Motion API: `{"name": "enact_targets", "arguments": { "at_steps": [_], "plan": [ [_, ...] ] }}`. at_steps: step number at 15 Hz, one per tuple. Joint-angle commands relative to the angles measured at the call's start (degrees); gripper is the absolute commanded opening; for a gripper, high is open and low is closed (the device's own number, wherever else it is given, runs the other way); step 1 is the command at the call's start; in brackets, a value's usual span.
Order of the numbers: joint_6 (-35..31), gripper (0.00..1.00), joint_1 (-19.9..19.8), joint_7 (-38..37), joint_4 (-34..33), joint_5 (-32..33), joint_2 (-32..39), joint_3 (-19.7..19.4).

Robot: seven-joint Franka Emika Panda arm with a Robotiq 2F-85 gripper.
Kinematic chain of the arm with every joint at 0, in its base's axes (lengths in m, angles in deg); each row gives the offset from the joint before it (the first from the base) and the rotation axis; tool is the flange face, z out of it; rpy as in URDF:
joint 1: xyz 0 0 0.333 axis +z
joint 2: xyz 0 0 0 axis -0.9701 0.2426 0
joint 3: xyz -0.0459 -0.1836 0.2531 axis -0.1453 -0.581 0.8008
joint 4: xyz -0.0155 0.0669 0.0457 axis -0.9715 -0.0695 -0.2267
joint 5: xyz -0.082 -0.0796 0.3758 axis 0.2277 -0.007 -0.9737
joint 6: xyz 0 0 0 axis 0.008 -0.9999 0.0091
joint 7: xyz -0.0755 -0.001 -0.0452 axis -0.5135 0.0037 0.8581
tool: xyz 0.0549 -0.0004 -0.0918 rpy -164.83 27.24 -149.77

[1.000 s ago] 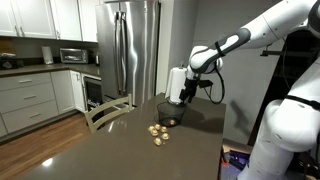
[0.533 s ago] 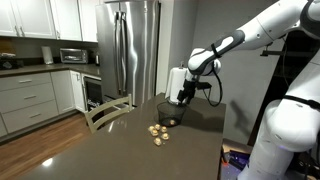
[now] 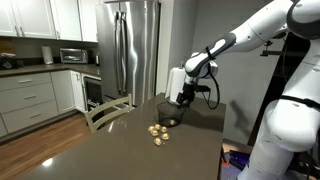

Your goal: Move the black basket to the left side of the sweets

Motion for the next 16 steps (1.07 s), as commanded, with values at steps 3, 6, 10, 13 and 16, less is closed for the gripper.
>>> {"name": "enact_targets", "arguments": {
  "at_steps": [3, 6, 10, 13, 16],
  "plan": [
    [-0.21, 1.00, -1.46, 2.82, -2.30, -3.40, 4.64, 0.68],
    [-0.54, 0.74, -1.57, 3.52, -2.53, -5.13, 6.00, 0.94],
    [-0.40, 0.46, -1.90, 3.59, -2.77, -5.70, 6.52, 1.31],
    [-0.07, 0.27, -2.04, 2.64, -2.92, -4.59, 5.85, 1.57],
    [-0.10, 0.07, -2.07, 1.79, -3.20, -3.59, 5.36, 1.88]
  ]
}}
